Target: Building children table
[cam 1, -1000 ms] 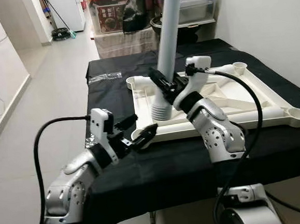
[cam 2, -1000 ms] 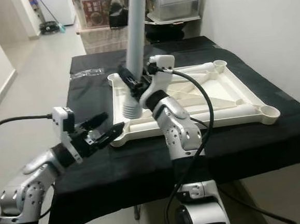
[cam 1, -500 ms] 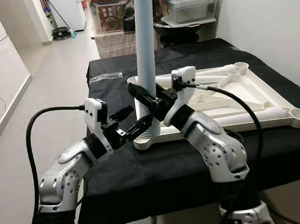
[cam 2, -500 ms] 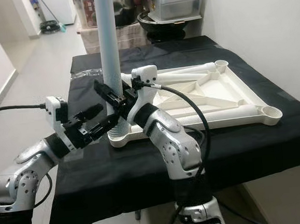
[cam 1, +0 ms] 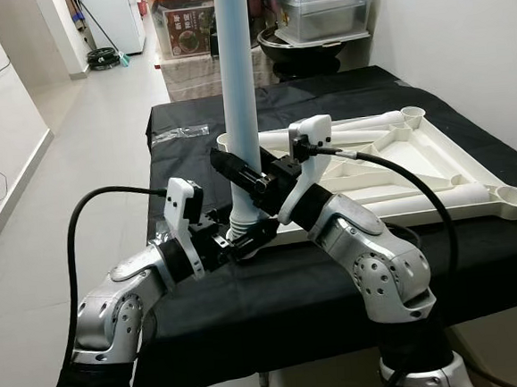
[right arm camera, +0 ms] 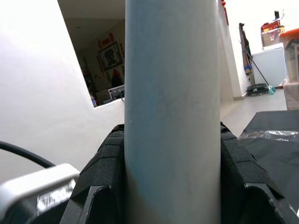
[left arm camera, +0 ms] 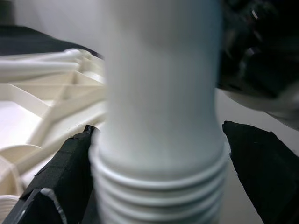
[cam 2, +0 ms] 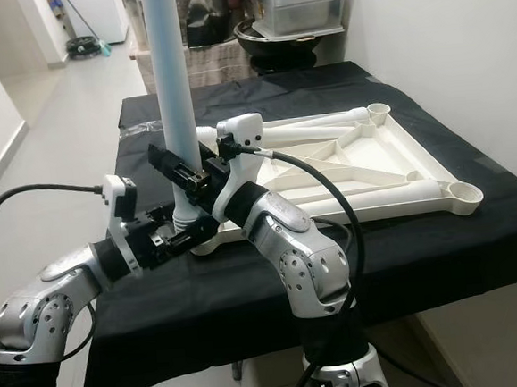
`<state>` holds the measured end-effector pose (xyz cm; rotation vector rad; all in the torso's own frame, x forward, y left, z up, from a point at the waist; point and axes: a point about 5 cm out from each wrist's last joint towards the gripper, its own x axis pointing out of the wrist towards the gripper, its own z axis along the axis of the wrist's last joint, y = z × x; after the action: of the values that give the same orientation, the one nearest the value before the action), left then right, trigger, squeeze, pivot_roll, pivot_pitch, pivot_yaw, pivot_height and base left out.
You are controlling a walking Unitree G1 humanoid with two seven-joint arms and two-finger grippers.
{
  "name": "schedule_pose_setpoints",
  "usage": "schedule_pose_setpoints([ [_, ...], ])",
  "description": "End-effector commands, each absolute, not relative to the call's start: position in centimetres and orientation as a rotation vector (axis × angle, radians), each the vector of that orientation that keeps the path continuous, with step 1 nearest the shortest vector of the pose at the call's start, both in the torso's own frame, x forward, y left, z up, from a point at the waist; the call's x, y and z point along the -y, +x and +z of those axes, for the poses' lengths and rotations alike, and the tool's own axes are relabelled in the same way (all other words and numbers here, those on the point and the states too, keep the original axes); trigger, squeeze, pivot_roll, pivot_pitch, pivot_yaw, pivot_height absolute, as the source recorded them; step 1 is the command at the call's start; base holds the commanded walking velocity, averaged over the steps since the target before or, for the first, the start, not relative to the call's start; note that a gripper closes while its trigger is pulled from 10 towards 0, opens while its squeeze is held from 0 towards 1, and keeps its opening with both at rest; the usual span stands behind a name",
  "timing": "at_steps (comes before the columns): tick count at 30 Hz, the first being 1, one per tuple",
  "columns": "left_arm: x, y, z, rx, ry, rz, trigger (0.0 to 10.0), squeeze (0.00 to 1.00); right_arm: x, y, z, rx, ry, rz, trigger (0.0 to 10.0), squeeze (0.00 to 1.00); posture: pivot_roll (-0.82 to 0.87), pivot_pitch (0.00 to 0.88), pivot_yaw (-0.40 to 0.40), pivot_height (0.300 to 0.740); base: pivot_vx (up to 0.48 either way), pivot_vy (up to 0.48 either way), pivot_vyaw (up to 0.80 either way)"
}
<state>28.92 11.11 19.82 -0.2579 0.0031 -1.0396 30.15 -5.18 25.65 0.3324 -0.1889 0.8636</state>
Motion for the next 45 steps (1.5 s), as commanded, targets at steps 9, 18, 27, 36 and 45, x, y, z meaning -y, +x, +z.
schedule_pose_setpoints([
  [9,-11.9,29.4,19.8,0.01,-0.242,-1.006,8.0,0.0,4.3,29.3,26.6,0.214,0.329,0.928,10.0,0.0,0.0,0.0,0.007,0.74,0.0,0.0,0.0],
  [18,-12.1,29.7,20.3,0.055,-0.26,-0.984,0.0,0.0,4.2,29.0,26.4,0.205,0.326,0.938,10.0,0.0,0.0,0.0,0.007,0.74,0.0,0.0,0.0],
  [27,-11.9,29.2,19.6,0.017,-0.15,-1.004,10.0,0.0,4.5,29.3,26.1,0.191,0.341,0.91,10.0,1.0,0.01,0.0,0.003,0.74,0.0,0.0,0.0],
  [36,-13.6,27.9,18.8,-0.053,0.05,-1.076,10.0,0.0,5.6,30.4,26.8,0.152,0.357,0.911,10.0,1.0,0.01,0.0,0.0,0.74,0.0,0.0,0.0],
  [45,-14.5,27.3,18.7,-0.074,0.221,-1.117,10.0,0.0,5.2,30.6,24.8,-0.055,0.385,0.985,4.4,0.0,0.03,0.0,-0.016,0.74,0.0,0.0,0.0],
])
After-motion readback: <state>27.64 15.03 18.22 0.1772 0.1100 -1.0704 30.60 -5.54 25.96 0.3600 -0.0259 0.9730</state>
